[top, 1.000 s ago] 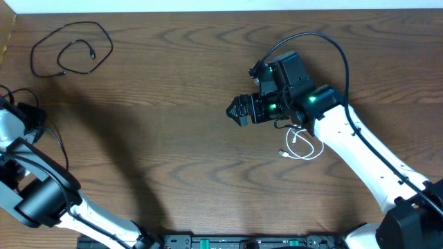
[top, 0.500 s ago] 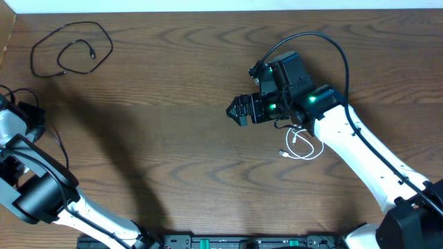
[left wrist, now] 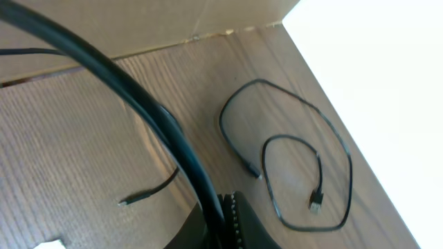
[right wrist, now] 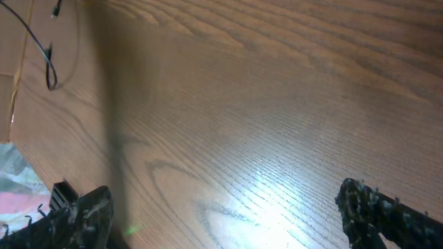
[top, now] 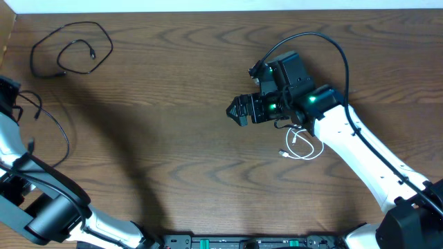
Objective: Untangle cables
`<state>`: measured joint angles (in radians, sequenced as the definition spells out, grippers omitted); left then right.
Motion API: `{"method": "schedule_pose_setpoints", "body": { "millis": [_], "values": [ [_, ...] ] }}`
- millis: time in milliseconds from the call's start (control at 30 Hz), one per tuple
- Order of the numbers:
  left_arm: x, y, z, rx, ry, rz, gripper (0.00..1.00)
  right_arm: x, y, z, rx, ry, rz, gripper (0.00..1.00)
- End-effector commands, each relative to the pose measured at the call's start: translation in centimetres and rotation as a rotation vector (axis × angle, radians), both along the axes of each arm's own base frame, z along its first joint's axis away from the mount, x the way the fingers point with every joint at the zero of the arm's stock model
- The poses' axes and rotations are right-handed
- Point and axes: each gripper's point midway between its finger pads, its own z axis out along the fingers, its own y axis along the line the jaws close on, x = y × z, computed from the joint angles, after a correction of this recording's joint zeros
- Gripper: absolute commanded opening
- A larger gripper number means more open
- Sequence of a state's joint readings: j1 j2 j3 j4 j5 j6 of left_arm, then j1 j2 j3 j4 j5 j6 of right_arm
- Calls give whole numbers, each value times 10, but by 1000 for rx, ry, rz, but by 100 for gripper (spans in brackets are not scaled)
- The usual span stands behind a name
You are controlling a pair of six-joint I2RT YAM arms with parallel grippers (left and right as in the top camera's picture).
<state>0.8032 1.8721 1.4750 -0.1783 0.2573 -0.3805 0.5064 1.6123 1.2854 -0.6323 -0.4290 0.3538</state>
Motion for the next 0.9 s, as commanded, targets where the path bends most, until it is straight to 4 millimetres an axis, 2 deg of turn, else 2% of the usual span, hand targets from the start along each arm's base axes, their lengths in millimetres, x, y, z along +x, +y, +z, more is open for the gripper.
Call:
{"method": "schedule_pose_setpoints", "body": {
  "millis": [0,67,200,333,700,733,767,800,867],
  "values": [
    [-5,-2,-8,57,80,-68,7,0,2,5,-2,-25,17,99],
    [-18,4,-16,63,144,-14,8,0,2,5,-2,-24,17,99],
    [-57,19,-36,86,335,143,7,0,2,5,-2,-25,17,99],
    [-82,17,-62,51,480,191,8,0,2,5,-2,-25,17,99],
    [-107,-10,-130,-126,674,144,8,-2,1,3,-8,-14,17,99],
    [-109,-12,-133,-135,684,142,14,-2,1,3,-8,-14,17,99],
    [-109,-13,-134,-139,688,140,25,-2,1,3,-8,-14,17,99],
    [-110,-13,-135,-140,690,140,45,-2,1,3,-8,-14,17,99],
    [-109,-13,-135,-140,690,140,52,-2,1,3,-7,-14,17,99]
  ]
}}
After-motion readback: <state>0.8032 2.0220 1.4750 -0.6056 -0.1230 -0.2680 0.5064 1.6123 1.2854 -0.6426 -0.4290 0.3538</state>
